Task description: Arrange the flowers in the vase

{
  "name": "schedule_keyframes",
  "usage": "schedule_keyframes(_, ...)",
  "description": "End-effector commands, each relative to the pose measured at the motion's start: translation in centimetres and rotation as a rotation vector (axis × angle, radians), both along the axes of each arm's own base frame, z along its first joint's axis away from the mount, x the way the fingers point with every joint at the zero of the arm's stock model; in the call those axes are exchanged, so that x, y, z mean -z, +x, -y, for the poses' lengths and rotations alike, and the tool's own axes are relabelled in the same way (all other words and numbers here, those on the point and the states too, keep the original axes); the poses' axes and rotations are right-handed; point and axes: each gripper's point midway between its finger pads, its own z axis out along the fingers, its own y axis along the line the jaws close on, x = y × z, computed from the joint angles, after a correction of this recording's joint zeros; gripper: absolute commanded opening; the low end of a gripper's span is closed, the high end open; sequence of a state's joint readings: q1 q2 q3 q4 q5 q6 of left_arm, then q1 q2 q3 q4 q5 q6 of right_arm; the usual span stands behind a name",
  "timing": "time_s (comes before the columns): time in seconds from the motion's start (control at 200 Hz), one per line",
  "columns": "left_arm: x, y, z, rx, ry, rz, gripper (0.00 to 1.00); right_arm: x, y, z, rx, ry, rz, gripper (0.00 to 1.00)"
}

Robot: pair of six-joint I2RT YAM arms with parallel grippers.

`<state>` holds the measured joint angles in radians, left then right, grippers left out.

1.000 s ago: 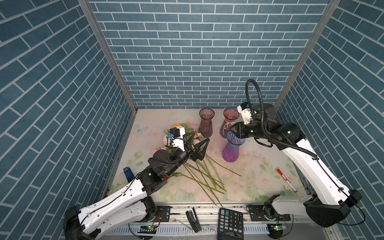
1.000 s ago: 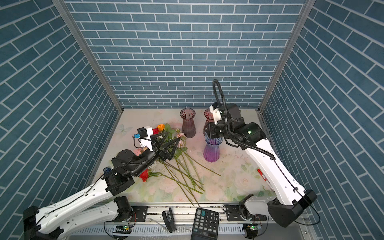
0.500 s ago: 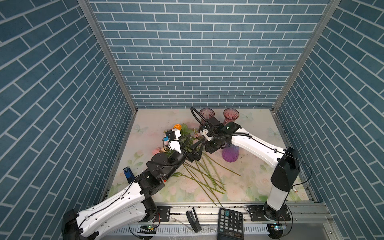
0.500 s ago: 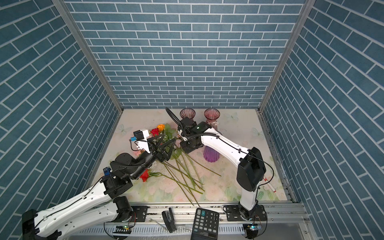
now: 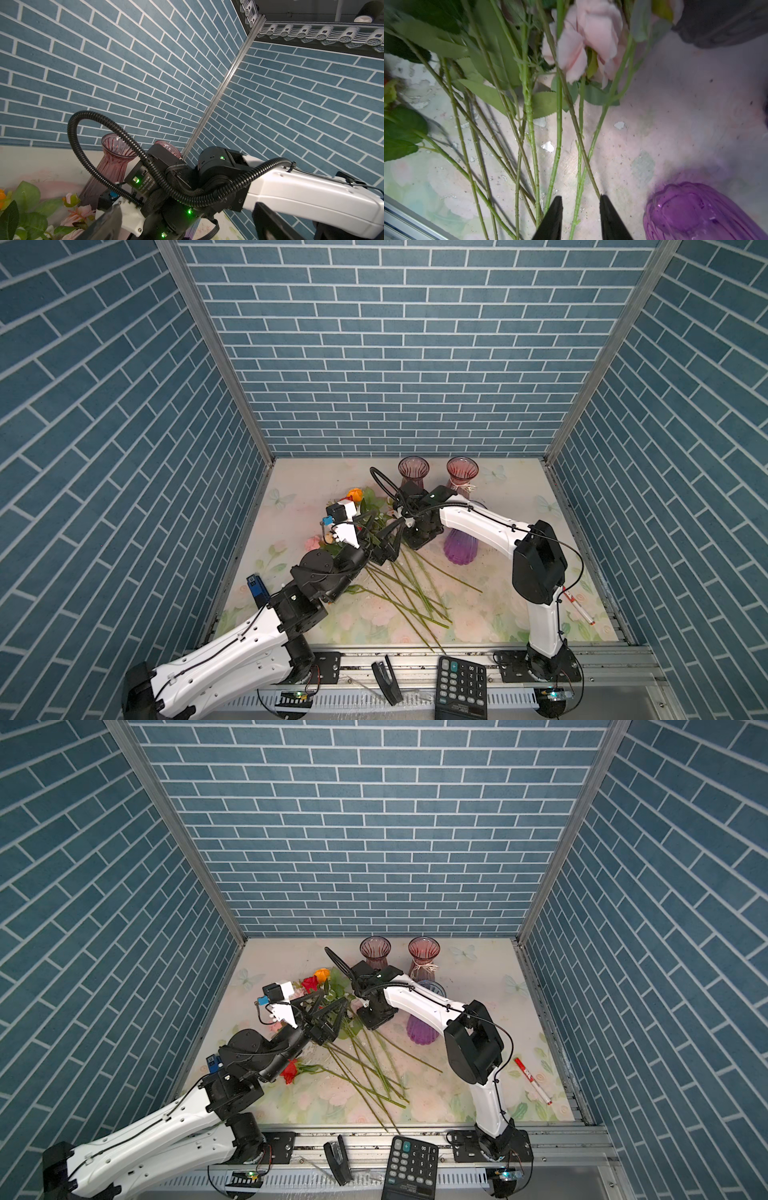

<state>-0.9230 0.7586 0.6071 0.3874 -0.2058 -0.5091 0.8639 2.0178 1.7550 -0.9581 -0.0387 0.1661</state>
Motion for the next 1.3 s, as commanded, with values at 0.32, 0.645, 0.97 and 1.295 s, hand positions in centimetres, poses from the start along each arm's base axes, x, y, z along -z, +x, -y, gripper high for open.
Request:
schedule_keyframes(0.32,-0.3,-0.5,-1.2,-0.016,-0.034,-0.012,1.00,1.4,0.1,0.2,-0.100,-0.041,-0.095,0.28)
schedule_keyframes(0.645,-1.3,-2.1,-6.4,-0.123,0.016,-0.110,1.00,4.1,-0.6,0.4,-0.089,-0.015,-0.094,0.27)
schedule_keyframes(0.97,-1.5,-3.2,-8.6,-0.160,0.046,-0.061,1.00,5.4,-0.1,0.1,-0.087,-0.026,-0.091,0.15)
schedule_keyframes(1.295,-1.4,-3.3,-8.8,-0.162,0.031,-0.061,1.00,6.8,-0.4,0.5,-0.107,-0.056,-0.110,0.18)
